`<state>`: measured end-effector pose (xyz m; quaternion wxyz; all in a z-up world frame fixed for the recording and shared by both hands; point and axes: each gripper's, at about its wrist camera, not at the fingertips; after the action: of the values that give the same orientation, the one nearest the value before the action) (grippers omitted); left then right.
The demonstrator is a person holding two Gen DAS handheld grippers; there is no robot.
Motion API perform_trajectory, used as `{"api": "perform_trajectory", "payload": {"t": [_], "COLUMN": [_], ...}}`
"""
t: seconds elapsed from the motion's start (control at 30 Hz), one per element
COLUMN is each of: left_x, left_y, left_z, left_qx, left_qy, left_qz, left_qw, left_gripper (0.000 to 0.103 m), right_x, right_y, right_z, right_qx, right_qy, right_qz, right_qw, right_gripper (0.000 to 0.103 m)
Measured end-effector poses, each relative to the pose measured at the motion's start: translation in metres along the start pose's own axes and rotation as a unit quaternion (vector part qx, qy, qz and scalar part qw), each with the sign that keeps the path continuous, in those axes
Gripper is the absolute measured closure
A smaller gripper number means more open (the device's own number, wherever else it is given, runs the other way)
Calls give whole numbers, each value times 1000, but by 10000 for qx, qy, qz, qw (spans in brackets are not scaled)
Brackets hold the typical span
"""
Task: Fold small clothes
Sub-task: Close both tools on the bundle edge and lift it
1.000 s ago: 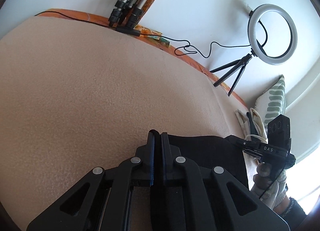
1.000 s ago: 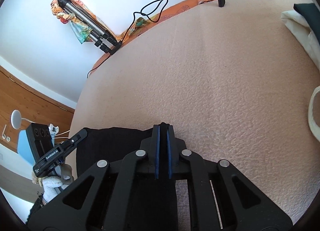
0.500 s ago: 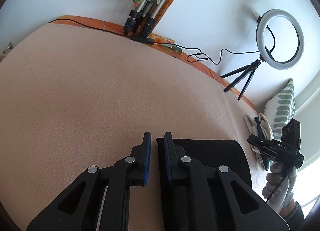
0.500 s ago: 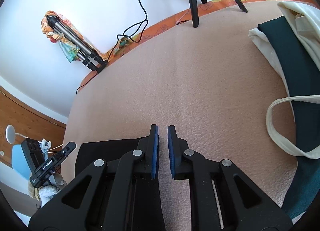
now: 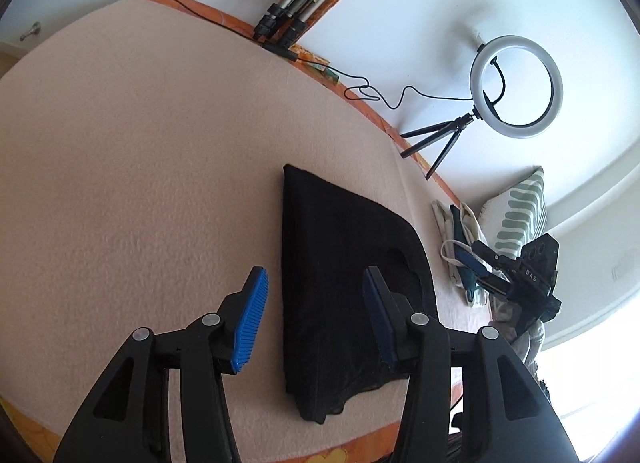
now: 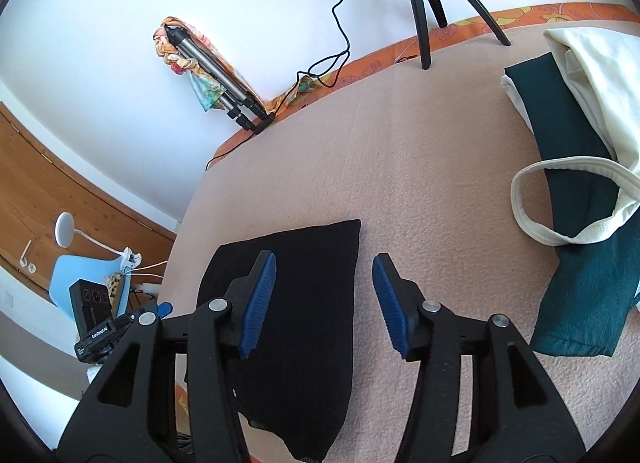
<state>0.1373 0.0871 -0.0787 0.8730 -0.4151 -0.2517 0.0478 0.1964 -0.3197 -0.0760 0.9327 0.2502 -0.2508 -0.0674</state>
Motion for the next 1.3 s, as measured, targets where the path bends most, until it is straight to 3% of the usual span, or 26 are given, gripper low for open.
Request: {"api": "perform_trajectory", "payload": {"t": [0.23, 0.53, 0.83, 1.3], "left_x": [-48, -57, -58, -59], "left_y": [14, 25, 16, 11], "left_z": [-3, -3, -20, -34], "left_qx": [-250, -617, -853, -976], "left_qy": [407, 350, 481, 504], "left_qz": [585, 1174, 1088, 1026], "left_qw": [9971, 9906, 9892, 9886], "left_gripper": [55, 55, 55, 55], "right_x": [-14, -14, -5, 18], "right_y": [-4, -11, -26, -21], "right_z": [-4, -31, -66, -99], "right_qx": [53, 286, 344, 1010], "right_qy": [142, 617, 955, 964], "right_qz": [123, -93, -245, -328], "right_qw": [9998, 9976, 9945, 9897], "right_gripper": [48, 48, 48, 48]}}
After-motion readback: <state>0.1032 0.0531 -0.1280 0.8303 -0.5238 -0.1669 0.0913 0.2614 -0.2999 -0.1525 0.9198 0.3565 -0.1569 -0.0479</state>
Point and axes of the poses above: each gripper's, at about its wrist camera, not at the fingertips, and z roughly against the way its jaws point, y to its left, x to its top, and after that the axes turned 10 degrees about -x, right-handed
